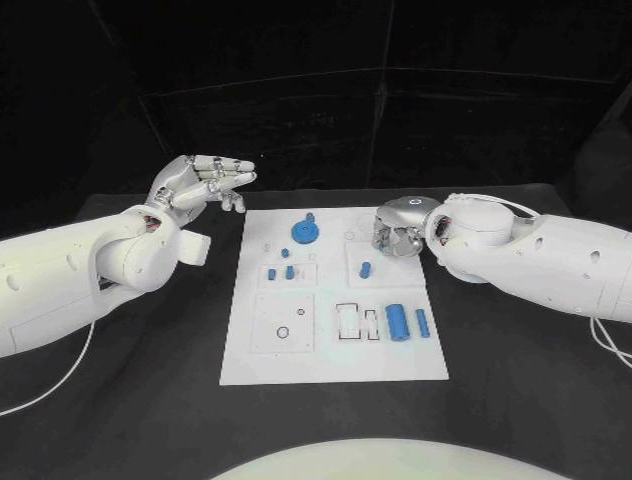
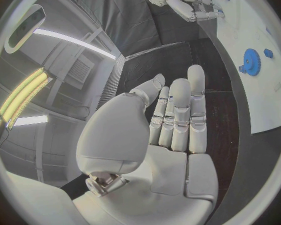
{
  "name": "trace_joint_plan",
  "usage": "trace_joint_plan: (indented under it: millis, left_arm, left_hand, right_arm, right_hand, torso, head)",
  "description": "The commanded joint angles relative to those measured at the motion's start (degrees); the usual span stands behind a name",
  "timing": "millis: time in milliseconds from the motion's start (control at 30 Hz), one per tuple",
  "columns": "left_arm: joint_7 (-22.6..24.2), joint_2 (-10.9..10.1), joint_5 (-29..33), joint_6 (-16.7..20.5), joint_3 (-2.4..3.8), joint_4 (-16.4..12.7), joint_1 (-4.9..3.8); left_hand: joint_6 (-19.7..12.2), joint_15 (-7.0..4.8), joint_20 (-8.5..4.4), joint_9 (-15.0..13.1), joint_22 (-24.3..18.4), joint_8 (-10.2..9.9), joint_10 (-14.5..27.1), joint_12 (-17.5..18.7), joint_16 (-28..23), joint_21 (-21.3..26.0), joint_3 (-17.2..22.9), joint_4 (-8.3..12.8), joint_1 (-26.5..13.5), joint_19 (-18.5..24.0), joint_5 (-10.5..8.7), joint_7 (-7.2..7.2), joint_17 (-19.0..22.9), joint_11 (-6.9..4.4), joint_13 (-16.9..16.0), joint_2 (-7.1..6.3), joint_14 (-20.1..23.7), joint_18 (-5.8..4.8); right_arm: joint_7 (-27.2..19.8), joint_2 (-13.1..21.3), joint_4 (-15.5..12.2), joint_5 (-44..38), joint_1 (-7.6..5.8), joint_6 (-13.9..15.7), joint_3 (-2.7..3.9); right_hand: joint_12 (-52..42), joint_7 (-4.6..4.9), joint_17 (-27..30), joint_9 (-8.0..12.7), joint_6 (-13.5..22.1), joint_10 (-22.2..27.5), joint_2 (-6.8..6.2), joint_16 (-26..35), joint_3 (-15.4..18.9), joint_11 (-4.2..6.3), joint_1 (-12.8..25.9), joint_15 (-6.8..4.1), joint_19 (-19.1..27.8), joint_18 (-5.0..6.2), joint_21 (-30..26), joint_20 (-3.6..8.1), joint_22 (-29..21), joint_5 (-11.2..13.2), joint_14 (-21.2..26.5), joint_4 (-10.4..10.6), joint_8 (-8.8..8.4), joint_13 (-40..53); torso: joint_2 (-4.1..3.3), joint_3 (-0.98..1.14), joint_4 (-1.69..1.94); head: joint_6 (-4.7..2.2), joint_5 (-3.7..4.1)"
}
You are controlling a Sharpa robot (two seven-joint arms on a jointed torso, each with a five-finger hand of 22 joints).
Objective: Assemble the parts on the task board
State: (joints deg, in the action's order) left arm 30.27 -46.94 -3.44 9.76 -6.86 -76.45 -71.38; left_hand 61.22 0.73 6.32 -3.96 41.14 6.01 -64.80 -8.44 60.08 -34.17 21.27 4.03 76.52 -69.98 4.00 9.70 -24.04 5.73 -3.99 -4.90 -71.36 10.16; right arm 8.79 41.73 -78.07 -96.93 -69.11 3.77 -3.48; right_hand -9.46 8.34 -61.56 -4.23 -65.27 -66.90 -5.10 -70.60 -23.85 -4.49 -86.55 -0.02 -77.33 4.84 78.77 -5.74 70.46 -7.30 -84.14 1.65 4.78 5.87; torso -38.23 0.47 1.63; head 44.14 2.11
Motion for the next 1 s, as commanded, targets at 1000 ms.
trace_joint_plan:
  millis: [1000]
  left_arm:
    - [0.5, -0.2, 0.4, 0.0, 0.05, 0.4, -0.09]
  left_hand:
    - [0.2, -0.05, 0.06, 0.0, -0.2, 0.4, -0.2, -0.3, -0.3, 0.3, 0.1, 0.0, 0.2, 0.3, 0.34, 0.03, 0.1, -0.02, 0.0, 0.38, 0.5, 0.35]
  right_arm:
    - [1.8, 7.0, -14.7, -1.4, 0.17, 13.4, 1.03]
  right_hand:
    - [0.4, 0.12, 0.4, 0.0, -1.0, -1.5, -0.22, -0.7, -5.3, 0.09, 1.7, -0.36, -2.2, -1.18, 2.7, -0.03, 4.0, 0.4, -1.4, -3.4, -0.28, -0.6]
  torso:
    - [0.04, -0.01, -0.02]
  head:
    - [-0.2, -0.32]
